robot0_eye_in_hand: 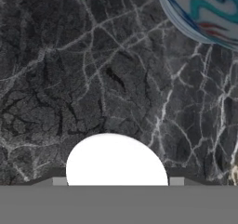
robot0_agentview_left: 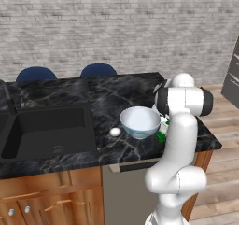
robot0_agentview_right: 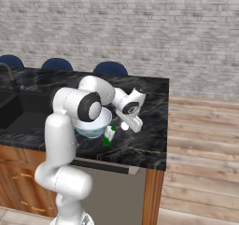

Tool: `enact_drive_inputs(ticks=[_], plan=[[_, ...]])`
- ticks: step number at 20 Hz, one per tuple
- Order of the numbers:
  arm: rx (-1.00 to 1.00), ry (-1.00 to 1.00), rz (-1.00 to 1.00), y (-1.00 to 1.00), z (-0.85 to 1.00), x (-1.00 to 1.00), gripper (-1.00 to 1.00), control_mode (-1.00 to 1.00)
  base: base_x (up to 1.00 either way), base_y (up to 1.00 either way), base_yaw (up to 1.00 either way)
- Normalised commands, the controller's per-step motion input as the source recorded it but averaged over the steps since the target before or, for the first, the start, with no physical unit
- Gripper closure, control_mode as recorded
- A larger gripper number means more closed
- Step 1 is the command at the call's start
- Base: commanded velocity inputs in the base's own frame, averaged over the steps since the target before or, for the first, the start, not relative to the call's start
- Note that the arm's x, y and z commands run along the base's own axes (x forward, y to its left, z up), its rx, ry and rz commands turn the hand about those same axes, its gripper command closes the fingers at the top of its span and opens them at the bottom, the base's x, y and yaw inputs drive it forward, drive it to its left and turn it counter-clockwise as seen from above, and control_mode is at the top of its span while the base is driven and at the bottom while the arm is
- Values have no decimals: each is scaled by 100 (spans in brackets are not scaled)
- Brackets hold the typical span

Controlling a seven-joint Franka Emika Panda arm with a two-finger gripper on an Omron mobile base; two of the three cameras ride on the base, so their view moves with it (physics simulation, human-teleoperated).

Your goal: Gather the eggs and milk located in the vicinity of the sink area and place them right next to the bowl.

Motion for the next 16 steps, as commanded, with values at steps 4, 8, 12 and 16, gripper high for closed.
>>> enact_drive_inputs(ticks=[4, 8, 12, 16], plan=[[1, 2, 0, 0, 1, 0, 100, -100, 0, 0, 0], [3, 1, 0, 7, 19, 0, 100, -100, 0, 0, 0], [2, 1, 0, 12, 30, 0, 100, -100, 0, 0, 0], [1, 4, 0, 11, 8, 0, 100, -100, 0, 0, 0]])
